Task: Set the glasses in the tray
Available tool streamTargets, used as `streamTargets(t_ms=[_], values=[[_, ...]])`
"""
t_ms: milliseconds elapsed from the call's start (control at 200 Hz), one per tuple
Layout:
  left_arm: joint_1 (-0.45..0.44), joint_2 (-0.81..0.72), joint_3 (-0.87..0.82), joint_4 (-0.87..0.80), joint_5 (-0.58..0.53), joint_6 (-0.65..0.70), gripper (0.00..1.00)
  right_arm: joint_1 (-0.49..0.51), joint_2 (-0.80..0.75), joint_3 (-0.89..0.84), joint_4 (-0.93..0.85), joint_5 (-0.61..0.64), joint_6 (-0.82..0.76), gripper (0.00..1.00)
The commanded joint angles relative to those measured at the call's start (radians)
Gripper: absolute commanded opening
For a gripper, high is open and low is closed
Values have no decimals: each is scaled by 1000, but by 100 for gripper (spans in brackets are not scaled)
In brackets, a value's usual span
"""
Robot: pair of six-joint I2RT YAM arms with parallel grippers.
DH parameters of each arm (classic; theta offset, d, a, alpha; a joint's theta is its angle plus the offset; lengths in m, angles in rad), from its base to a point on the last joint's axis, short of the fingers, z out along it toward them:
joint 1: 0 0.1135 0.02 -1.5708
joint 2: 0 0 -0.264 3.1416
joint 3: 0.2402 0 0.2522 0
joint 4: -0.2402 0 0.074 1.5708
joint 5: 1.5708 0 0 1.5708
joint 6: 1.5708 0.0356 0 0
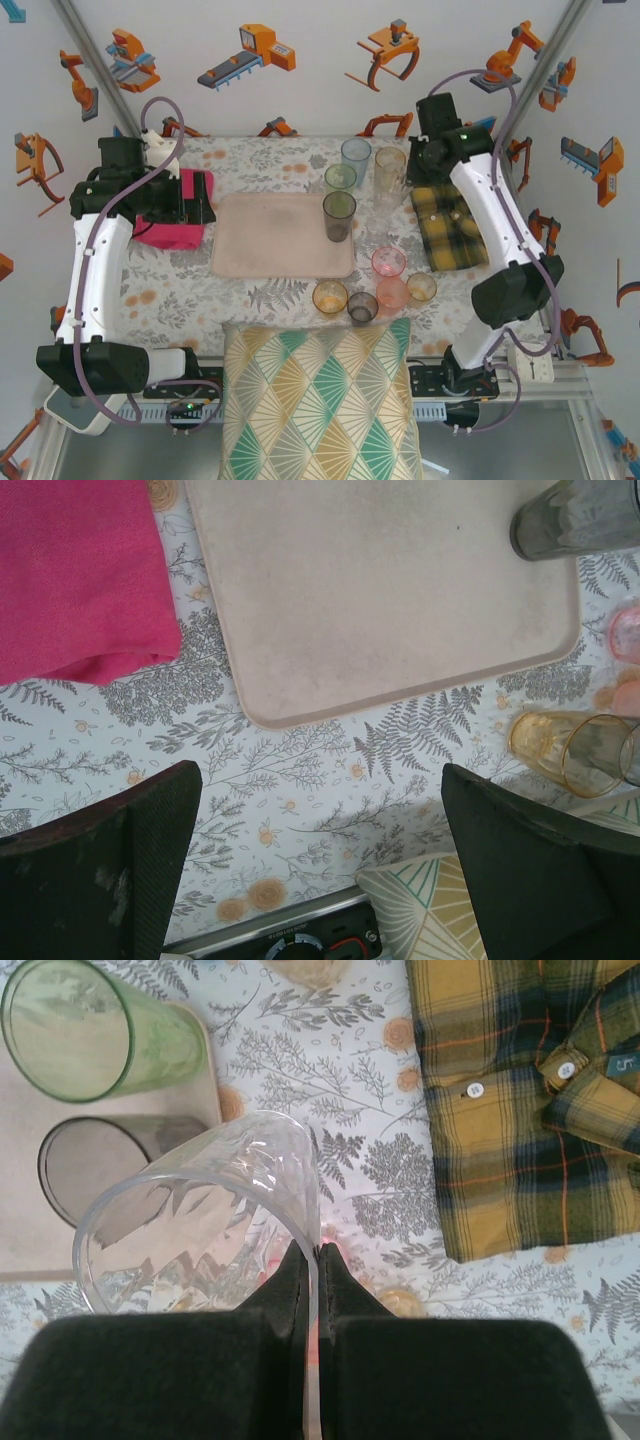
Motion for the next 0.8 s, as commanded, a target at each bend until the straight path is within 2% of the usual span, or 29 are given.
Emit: streamTargets(t_ms=[0,461,796], values=[[6,-1,29,9,18,-14,97,37,-80,-23,-30,44,11,0],[6,29,30,10,54,-37,97,240,-228,-163,-34,164,128,0],[10,28,34,3,50,-38,97,370,-244,-259,5,235,212,0]])
